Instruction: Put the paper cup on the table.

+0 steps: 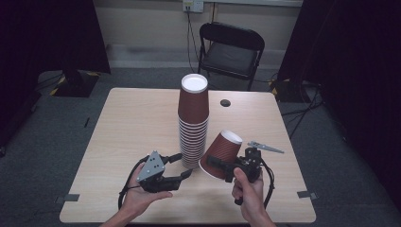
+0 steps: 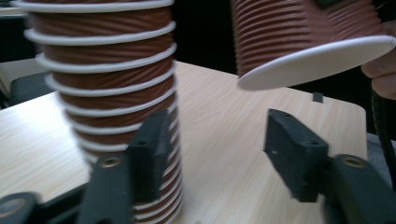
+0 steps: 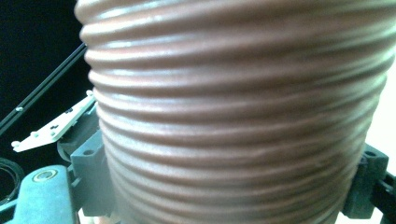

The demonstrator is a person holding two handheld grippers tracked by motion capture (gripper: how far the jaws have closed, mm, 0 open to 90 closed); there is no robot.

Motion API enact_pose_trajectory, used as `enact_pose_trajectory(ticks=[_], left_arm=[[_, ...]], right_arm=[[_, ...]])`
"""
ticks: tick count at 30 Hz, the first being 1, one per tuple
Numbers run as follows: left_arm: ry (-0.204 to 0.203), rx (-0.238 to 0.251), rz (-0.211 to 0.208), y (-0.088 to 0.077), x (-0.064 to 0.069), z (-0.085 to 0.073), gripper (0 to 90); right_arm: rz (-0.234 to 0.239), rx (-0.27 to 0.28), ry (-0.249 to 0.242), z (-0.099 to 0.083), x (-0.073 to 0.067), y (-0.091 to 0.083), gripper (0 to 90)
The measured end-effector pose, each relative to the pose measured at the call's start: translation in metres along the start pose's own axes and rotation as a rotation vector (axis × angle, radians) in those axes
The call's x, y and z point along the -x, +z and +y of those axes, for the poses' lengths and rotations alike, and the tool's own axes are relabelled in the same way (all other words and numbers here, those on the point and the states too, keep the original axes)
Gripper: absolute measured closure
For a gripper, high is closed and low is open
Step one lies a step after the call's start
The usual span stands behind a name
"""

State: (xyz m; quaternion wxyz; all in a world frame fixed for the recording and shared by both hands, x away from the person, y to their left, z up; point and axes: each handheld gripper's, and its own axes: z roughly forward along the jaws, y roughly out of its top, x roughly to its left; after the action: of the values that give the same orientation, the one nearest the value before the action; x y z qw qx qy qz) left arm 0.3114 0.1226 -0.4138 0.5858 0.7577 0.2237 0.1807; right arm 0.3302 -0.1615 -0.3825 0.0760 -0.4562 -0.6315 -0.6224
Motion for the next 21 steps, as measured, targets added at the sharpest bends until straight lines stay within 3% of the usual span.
enact_pose_trajectory(ticks=[5,11,13,17,21], left_arm=[[0.016,0.075,0.022,0.008,0.006,0.002,53.2],[0.073,0.162,0.025,0.015,0.009,0.004,63.6],[0.090,0.195,0.030,0.016,0.010,0.005,66.7],[0.091,0.212,0.019,0.021,0.012,0.005,68.1],[0.104,0.219,0.026,0.026,0.014,0.005,71.0]], right_arm=[[0.006,-0.010,0.010,-0.005,-0.004,0.004,14.2],[0.008,0.011,0.039,-0.008,-0.009,0.006,14.3],[0.028,0.020,0.075,-0.008,-0.008,0.007,14.3],[0.061,0.016,0.146,-0.009,-0.006,0.010,14.5],[0.061,0.015,0.164,-0.011,-0.007,0.013,14.7]])
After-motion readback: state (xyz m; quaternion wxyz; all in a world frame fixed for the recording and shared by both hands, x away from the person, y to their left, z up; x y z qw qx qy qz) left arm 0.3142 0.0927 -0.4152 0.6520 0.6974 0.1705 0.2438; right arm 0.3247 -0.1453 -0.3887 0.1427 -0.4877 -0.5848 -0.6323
